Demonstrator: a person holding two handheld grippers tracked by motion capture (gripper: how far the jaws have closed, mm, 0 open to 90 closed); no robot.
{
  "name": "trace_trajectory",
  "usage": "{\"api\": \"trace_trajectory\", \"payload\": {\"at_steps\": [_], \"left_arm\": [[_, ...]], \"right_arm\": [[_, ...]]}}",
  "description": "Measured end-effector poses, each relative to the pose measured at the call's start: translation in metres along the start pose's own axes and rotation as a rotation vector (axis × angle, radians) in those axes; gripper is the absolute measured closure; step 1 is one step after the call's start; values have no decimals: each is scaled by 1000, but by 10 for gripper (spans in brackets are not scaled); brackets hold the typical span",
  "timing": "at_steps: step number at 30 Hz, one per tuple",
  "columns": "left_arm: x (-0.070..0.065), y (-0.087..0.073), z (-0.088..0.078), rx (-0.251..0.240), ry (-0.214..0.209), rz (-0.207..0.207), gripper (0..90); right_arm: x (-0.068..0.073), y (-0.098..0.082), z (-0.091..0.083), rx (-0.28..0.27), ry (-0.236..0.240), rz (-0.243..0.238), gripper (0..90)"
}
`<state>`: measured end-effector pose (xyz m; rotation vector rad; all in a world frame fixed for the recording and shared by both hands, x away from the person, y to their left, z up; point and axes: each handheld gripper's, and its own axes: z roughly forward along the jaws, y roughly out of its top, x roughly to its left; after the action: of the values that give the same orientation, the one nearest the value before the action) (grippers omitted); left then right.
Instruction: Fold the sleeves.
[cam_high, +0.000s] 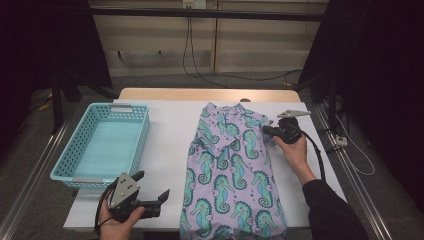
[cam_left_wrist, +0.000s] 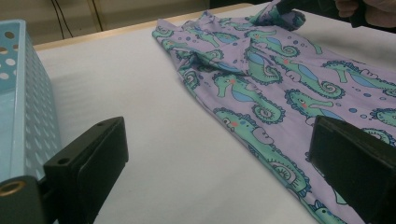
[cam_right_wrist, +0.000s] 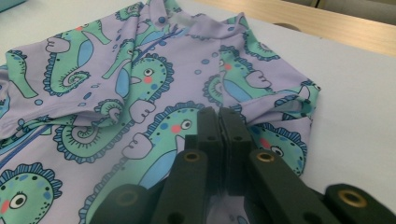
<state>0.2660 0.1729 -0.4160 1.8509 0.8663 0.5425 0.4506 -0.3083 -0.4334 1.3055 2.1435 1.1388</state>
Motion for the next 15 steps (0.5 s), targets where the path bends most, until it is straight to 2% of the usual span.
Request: {"api": "trace_trajectory", "payload": {"at_steps": [3,9,15], "left_arm": [[0,0,0,-1,0,-1,47],[0,0,0,0,0,0,47],[0,0,0,0,-3,0,47]], "right_arm": [[5,1,4,2,13,-2,887],[18,5,13,-2,43,-34,887],[26,6,22,11,51,-50,885]]}}
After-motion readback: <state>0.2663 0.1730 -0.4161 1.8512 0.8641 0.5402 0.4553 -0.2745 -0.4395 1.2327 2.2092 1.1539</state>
